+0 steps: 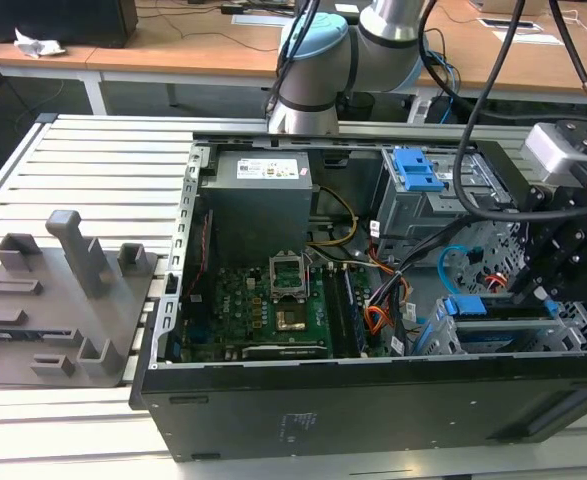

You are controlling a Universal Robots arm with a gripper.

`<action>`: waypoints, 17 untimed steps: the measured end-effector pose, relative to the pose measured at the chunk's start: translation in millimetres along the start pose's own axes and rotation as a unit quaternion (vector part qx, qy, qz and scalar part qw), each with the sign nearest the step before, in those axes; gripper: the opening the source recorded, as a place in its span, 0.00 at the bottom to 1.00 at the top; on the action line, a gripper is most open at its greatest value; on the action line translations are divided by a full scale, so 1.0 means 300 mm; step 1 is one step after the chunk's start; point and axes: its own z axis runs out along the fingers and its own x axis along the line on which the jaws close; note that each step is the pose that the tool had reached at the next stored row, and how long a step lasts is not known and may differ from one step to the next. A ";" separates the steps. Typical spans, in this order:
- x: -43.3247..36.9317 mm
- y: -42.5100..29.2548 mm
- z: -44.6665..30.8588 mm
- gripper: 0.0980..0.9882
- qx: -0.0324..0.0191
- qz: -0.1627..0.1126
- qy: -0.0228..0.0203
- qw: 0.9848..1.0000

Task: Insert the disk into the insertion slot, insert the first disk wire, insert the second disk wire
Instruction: 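Insert the first disk wire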

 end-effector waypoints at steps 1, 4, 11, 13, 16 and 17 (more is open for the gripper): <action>0.000 0.000 -0.003 0.16 0.000 0.000 0.000 1.000; 0.001 0.005 -0.057 0.16 0.000 0.000 0.000 1.000; -0.007 0.013 -0.160 0.01 0.000 0.000 0.000 1.000; -0.007 0.015 -0.161 0.01 0.000 0.000 0.000 1.000; -0.006 0.055 -0.156 0.01 0.000 0.000 0.000 1.000; -0.006 0.072 -0.154 0.01 0.000 0.000 0.000 1.000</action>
